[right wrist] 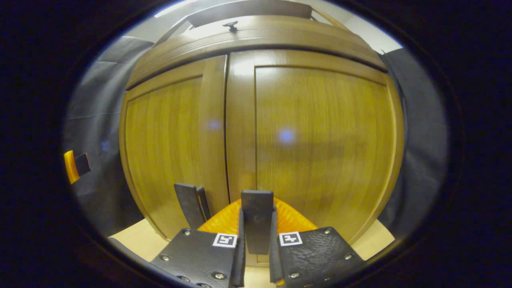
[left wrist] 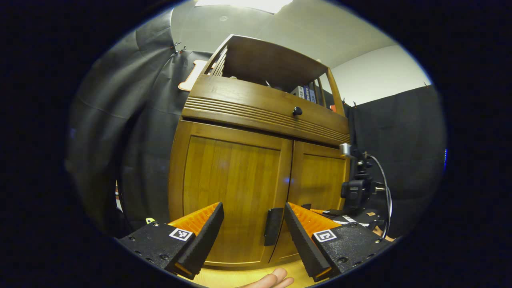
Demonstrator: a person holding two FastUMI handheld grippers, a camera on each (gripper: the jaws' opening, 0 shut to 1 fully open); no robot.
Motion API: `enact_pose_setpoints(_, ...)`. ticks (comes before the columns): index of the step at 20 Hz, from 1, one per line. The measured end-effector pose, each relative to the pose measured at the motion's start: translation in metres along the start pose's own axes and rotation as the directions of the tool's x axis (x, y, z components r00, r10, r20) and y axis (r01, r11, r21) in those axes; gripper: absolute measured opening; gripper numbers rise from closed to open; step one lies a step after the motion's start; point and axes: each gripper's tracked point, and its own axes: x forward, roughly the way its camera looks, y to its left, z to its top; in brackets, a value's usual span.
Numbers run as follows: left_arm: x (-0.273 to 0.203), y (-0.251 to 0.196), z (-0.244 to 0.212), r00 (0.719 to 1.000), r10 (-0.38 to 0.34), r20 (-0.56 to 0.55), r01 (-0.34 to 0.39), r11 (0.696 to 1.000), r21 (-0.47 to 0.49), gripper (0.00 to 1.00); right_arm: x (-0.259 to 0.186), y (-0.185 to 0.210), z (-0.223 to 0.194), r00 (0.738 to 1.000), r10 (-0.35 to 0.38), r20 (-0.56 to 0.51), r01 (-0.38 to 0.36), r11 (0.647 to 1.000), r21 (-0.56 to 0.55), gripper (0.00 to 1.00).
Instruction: Open the right door of the double-door shoe cabinet with the right hand, and open the left door with the left hand.
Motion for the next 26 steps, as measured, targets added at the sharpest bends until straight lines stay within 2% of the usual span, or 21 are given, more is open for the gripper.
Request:
enact_pose_setpoints(2,-0.004,-0.006,0.003,1.000,-0.014,0.016,0.013,1.000,0.012,0.94,-0.005,-0.001,0.004,0.999,0.035,-0.002,-0.035,0.999,-0.002,0.24)
enact_pose_setpoints(3,-0.006,-0.006,0.003,1.000,-0.012,0.021,0.011,1.000,0.016,0.94,-0.007,-0.001,0.006,0.999,0.044,-0.003,-0.044,0.999,0.001,0.27)
enact_pose_setpoints(7,-0.005,-0.009,-0.001,1.000,-0.006,0.011,0.006,1.000,0.030,0.94,-0.009,0.000,0.014,0.997,0.083,-0.009,-0.083,0.996,-0.010,0.24)
enact_pose_setpoints(8,-0.004,-0.010,-0.002,1.000,-0.007,0.007,0.007,0.999,0.034,0.91,-0.011,-0.001,0.014,0.996,0.094,-0.010,-0.094,0.996,-0.008,0.24)
enact_pose_setpoints(9,-0.001,-0.011,-0.004,1.000,-0.009,0.002,0.009,0.999,0.036,0.94,-0.013,-0.002,0.015,0.995,0.103,-0.011,-0.103,0.995,-0.007,0.24)
enact_pose_setpoints(13,0.002,-0.015,-0.007,1.000,-0.012,-0.008,0.012,0.998,0.055,0.94,-0.021,-0.001,0.021,0.991,0.134,-0.017,-0.134,0.991,-0.008,0.24)
enact_pose_setpoints(18,0.010,-0.023,-0.018,0.999,-0.033,-0.042,0.036,0.996,0.076,0.94,-0.035,-0.001,0.030,0.977,0.213,-0.011,-0.212,0.977,0.022,0.24)
enact_pose_setpoints(23,0.016,-0.025,-0.028,0.998,-0.014,-0.065,0.021,0.995,0.102,0.94,-0.055,-0.010,0.034,0.975,0.223,0.001,-0.223,0.974,0.022,0.24)
enact_pose_setpoints(24,0.017,-0.025,-0.028,0.998,-0.011,-0.063,0.017,0.995,0.100,0.94,-0.062,-0.014,0.032,0.974,0.226,0.000,-0.226,0.974,0.025,0.27)
enact_pose_setpoints(25,0.018,-0.025,-0.028,0.998,-0.011,-0.063,0.017,0.995,0.094,0.94,-0.068,-0.018,0.031,0.974,0.227,0.002,-0.227,0.974,0.025,0.24)
enact_pose_setpoints(26,0.018,-0.025,-0.028,0.998,-0.011,-0.065,0.016,0.996,0.092,0.88,-0.074,-0.023,0.031,0.974,0.226,0.002,-0.226,0.974,0.026,0.24)
